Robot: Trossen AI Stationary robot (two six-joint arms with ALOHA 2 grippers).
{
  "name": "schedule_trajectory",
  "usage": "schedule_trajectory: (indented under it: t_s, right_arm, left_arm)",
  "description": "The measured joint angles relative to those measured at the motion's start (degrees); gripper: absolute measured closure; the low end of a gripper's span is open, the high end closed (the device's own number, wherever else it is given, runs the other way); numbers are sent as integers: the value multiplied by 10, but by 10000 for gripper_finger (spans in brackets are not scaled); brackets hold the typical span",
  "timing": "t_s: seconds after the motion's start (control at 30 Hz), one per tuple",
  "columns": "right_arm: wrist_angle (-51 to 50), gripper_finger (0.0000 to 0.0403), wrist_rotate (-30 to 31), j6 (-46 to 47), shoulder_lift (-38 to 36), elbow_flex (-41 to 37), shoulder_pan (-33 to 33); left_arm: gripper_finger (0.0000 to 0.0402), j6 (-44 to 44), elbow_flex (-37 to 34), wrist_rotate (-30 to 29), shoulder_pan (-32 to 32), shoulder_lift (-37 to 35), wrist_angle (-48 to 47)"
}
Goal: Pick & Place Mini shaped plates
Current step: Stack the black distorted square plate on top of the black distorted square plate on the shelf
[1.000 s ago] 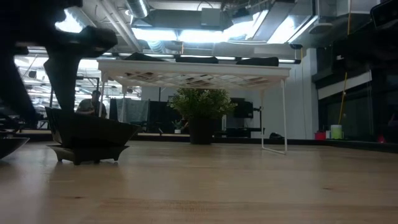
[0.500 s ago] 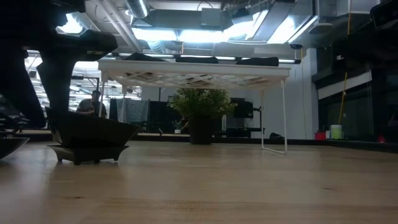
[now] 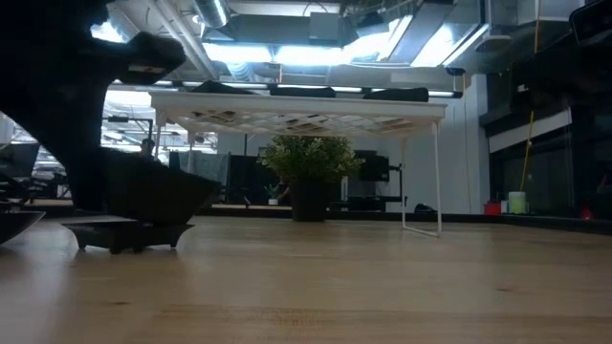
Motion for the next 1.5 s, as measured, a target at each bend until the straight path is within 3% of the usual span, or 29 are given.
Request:
schedule_trajectory:
  t_s: [0.8,1.5]
  right_arm:
    - [0,279,0,0,0,0,0]
    - [0,279,0,0,0,0,0]
  left_arm:
    - [399,32,116,-18,0,-1,-59]
    - [400,179,275,-43,24,-4,-105]
